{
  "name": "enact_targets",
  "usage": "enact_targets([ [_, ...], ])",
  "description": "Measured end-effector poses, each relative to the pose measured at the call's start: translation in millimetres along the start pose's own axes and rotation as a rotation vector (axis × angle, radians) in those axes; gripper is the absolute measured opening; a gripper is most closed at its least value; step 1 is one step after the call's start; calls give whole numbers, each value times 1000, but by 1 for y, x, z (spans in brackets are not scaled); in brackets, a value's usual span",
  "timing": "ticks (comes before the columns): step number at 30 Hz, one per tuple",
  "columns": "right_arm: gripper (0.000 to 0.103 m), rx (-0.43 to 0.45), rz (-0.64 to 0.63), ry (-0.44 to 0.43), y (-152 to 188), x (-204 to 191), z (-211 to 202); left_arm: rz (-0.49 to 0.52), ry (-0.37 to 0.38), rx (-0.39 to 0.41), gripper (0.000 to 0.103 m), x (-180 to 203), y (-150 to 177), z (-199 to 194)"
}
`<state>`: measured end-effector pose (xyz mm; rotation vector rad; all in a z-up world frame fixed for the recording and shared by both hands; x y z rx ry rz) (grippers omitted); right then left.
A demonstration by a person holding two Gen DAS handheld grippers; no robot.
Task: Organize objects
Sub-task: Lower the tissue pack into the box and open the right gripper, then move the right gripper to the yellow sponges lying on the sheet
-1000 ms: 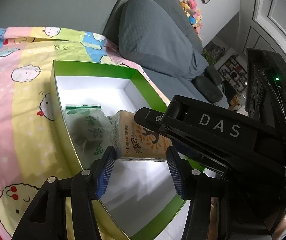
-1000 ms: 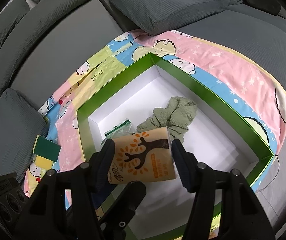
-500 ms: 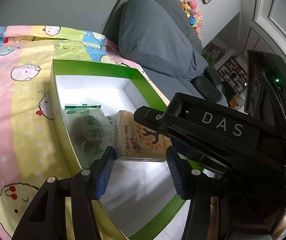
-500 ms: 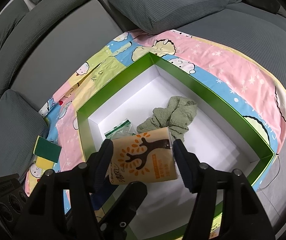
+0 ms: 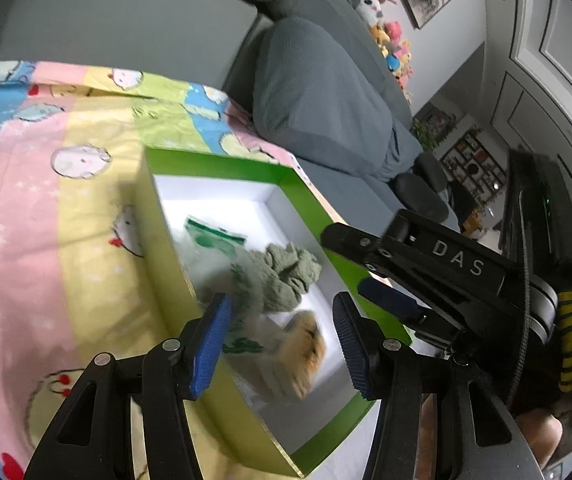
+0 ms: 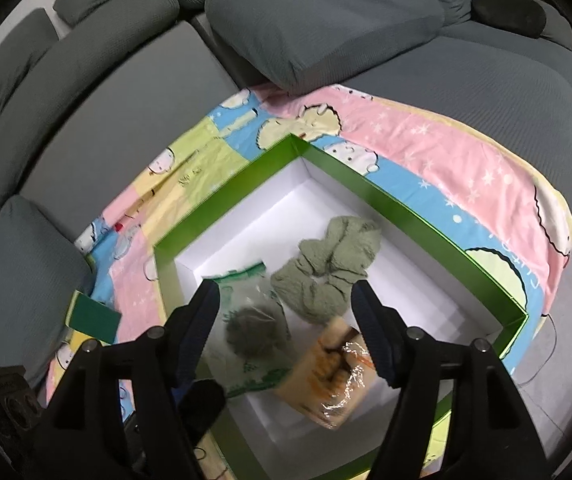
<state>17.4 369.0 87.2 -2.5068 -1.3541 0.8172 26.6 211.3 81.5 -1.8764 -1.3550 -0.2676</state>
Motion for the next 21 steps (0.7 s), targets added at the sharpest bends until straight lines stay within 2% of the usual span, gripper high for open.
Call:
enact_targets([
  [3, 69, 16, -10, -35, 0, -7, -3, -14, -9, 29, 53, -8, -2, -14],
  [7, 79, 41, -40, -49, 1, -19, -5, -27, -12, 54, 53, -19, -3, -31],
  [21, 82, 74, -145, -98, 14, -61, -5, -88, -59, 124, 53, -53, -5, -73],
])
Point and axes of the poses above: each gripper's, at about its wrist camera, not at the fingertips, and z roughly the way its jaws point, x to its right, y to its underside, the point moved 4 cm from there along z, roughly the way its jaws point, and after that the axes turned 13 degrees about -x, right-handed, at the moved point
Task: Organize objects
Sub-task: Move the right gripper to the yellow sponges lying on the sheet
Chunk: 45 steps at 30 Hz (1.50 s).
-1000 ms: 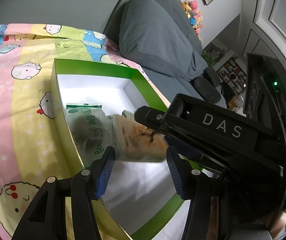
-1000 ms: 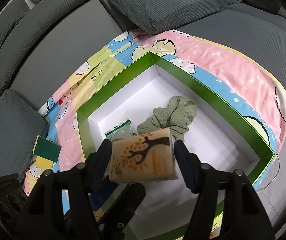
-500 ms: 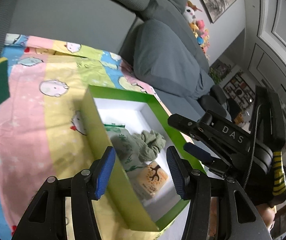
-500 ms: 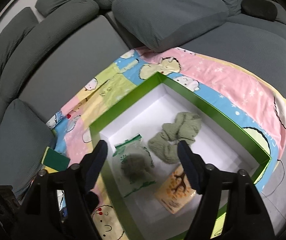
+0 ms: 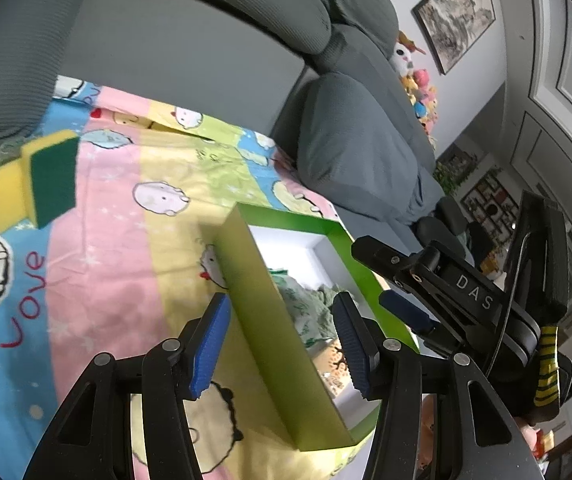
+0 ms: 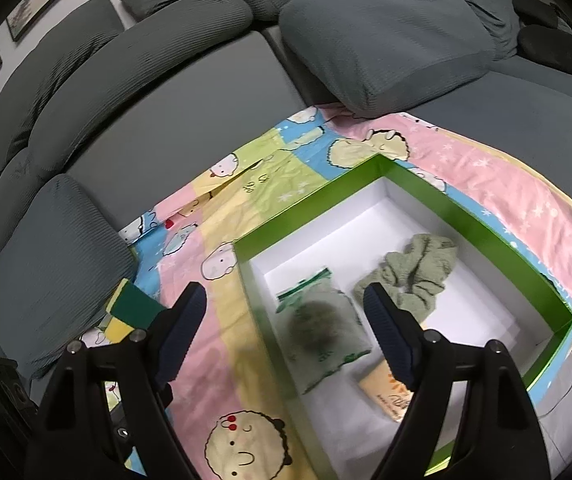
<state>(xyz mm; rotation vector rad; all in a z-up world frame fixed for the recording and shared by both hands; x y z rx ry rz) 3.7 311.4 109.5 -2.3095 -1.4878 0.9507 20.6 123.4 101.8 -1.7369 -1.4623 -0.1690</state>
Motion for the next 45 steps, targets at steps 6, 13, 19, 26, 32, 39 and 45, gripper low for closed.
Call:
enact_targets([
  [6, 84, -6, -39, -10, 4, -18, 5, -31, -25, 24, 53, -18, -2, -16],
  [13, 91, -11, -89, -28, 11, -41, 10, -85, -67, 54, 65, -42, -5, -32],
  [19, 91, -29, -147, -68, 19, -62, 19, -103, -138, 70, 74, -60, -4, -43],
  [26, 96, -50, -207, -80, 27, -83, 29, -161, -221, 92, 82, -88, -2, -59],
  [32, 99, -91, -249, -132, 35, -100, 36, -212, -261, 86, 83, -111, -1, -69],
  [39, 102, -124, -320, -192, 47, -123, 42, -256, -386, 85, 84, -137, 1, -85],
  [45, 102, -168, -308, -251, 50, -142, 57, -309, -450, 80, 84, -163, 5, -99],
])
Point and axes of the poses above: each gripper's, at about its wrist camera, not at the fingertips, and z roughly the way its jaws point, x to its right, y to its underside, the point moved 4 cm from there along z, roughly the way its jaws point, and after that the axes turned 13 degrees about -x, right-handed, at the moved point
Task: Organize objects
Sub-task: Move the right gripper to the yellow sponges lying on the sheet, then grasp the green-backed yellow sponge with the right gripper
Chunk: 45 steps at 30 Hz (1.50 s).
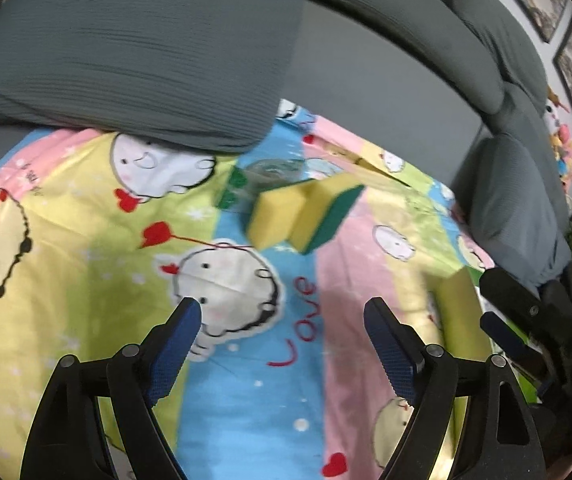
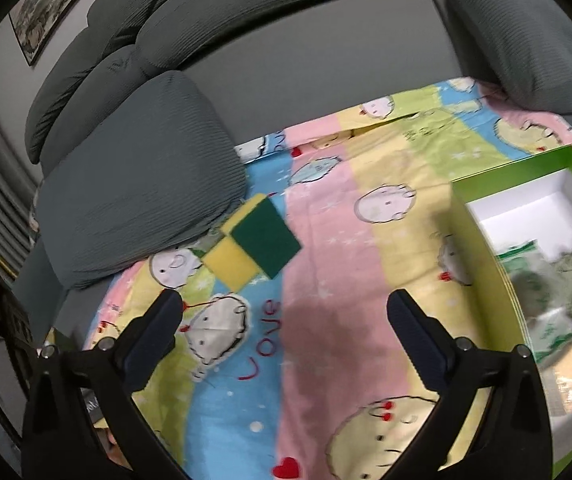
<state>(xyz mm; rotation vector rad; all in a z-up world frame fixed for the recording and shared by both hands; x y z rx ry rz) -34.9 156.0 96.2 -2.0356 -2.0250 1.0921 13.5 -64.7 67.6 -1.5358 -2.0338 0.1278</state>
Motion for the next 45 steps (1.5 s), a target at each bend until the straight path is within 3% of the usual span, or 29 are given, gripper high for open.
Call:
enact_targets([
  [5, 101, -52, -28, -28, -12, -16, 32, -46, -38, -8, 84, -21, -4, -1],
  [7, 101, -134, -66, 28, -12, -20, 58, -53, -64, -19, 84, -28, -4, -1],
  [9, 101, -161, -51, 67, -14, -19, 73, -63, -99, -17, 84, -35, -4, -3],
  [18, 101, -147, -12, 37, -69, -43, 92, -104, -115, -25, 84, -52, -5, -5],
  [25, 95, -212, 17, 132, -95, -45, 141, -106, -128, -37, 84, -55, -6, -3],
  [31, 81, -305, 80, 201, -86, -28, 174, -124, -99, -34, 84, -59, -8, -4],
  [36, 72, -288, 252, 30, -71, -4, 172, -130, -103, -37, 84, -62, -9, -4],
  [38, 50, -277, 300, -30, -66, 0, 165, -133, -97, -39, 84, -62, -9, -4],
  [39, 43, -269, 317, -59, -63, 2, 158, -135, -93, -39, 84, -61, -9, -4],
  [41, 32, -254, 324, -43, -59, 3, 145, -134, -88, -42, 84, -60, -8, -3],
  [45, 27, -208, 256, 44, -51, -1, 113, -133, -81, -50, 84, -58, -7, 0],
])
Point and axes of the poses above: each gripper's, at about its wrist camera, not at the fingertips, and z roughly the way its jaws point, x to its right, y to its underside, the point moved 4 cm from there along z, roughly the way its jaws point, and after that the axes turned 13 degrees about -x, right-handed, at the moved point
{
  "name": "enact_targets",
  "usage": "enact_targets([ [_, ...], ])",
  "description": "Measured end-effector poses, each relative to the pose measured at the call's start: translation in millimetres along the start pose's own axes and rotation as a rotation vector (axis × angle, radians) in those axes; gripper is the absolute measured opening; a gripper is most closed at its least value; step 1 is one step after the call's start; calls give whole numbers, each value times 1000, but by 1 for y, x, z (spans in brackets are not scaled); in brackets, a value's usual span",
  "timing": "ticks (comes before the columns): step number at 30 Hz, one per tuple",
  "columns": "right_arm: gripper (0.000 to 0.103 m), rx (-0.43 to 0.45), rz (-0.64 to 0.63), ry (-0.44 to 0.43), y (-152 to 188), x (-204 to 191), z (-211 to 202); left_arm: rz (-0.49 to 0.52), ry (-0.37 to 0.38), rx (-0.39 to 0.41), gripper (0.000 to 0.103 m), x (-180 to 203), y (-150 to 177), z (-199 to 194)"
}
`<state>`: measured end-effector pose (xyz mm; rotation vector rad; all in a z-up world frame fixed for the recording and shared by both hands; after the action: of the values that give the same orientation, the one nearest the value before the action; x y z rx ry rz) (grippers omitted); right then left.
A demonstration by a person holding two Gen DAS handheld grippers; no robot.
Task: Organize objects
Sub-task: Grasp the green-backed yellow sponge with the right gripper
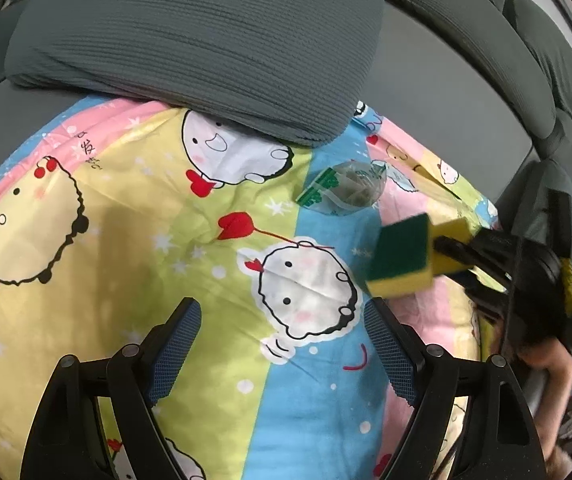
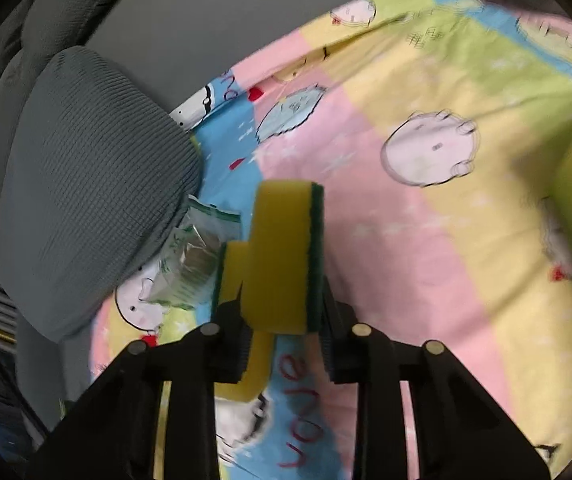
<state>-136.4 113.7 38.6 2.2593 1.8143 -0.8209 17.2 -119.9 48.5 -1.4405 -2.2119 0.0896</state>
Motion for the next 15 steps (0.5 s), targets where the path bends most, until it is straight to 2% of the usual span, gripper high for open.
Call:
enact_targets([
  [5, 27, -26, -5, -84, 29, 9, -29, -6, 15, -9, 84, 0, 2, 0],
  [11, 28, -152, -86, -206, 84, 17, -38, -15, 33, -40, 84, -1, 7, 6],
  [13, 29, -197, -107, -184, 95, 23, -29, -8, 32, -61, 84, 0, 10, 11],
  [15, 30, -206, -90, -109, 96, 33, -19, 13, 34, -91, 84, 4, 15, 17],
])
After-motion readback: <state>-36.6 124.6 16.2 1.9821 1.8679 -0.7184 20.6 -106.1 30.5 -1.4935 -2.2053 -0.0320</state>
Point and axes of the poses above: each gripper's, at about its wrist camera, not at the fingertips, and z roughly the way its jaws point, x to its right, y to its underside, the point moved 4 cm from there along z, roughly the way its jaws point, and after that the axes turned 13 degrees about -x, right-handed, at the moved point
